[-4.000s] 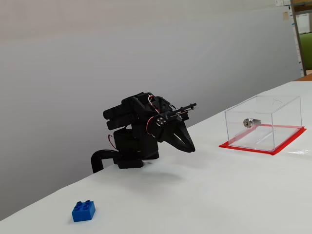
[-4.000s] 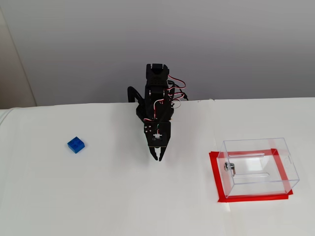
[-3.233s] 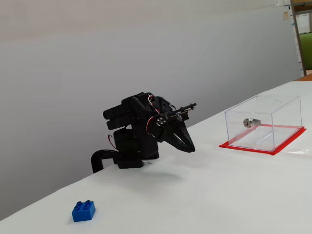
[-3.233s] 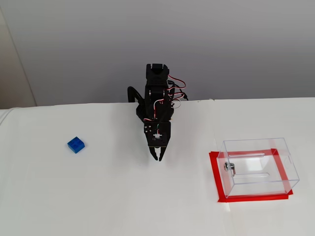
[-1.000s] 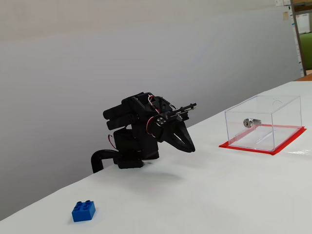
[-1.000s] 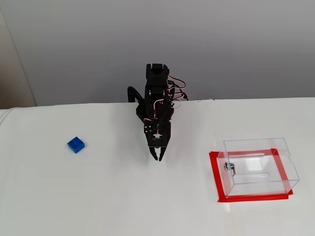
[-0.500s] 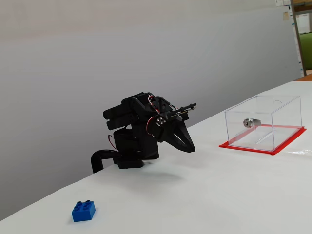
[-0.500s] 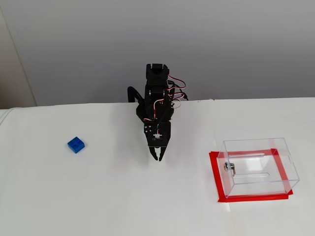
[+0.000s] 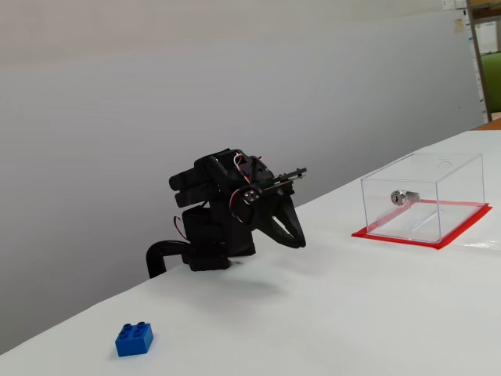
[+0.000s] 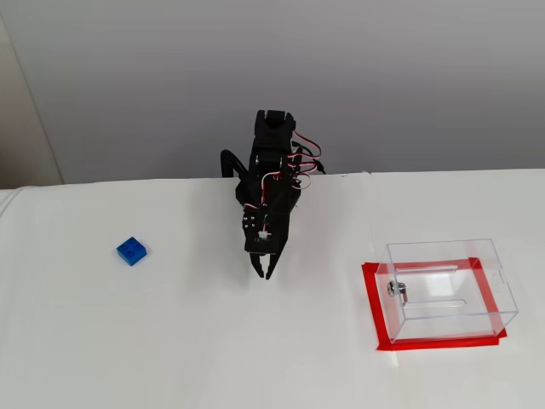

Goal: Pick the blue lego brick and place it into the transparent box

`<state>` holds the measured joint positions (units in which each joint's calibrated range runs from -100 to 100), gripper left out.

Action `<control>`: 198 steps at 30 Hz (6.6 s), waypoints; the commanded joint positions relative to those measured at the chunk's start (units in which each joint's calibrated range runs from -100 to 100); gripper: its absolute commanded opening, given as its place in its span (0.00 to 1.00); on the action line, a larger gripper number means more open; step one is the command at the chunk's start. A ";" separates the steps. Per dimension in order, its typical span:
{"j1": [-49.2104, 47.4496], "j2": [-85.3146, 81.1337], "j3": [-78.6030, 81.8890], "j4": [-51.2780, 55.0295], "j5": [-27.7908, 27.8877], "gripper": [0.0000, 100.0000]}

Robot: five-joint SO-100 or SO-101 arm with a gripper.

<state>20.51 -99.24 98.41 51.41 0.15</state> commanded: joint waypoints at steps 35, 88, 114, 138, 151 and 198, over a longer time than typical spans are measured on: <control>36.75 -0.42 -1.49 -6.33 -0.30 0.01; 64.55 4.41 -11.88 1.15 -0.30 0.01; 64.48 59.23 -57.72 1.85 0.27 0.01; 65.59 77.13 -70.83 -2.94 8.62 0.25; 67.58 88.84 -77.07 -3.98 11.23 0.25; 62.56 98.86 -66.31 -15.56 15.15 0.26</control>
<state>82.69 0.47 32.04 35.48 15.10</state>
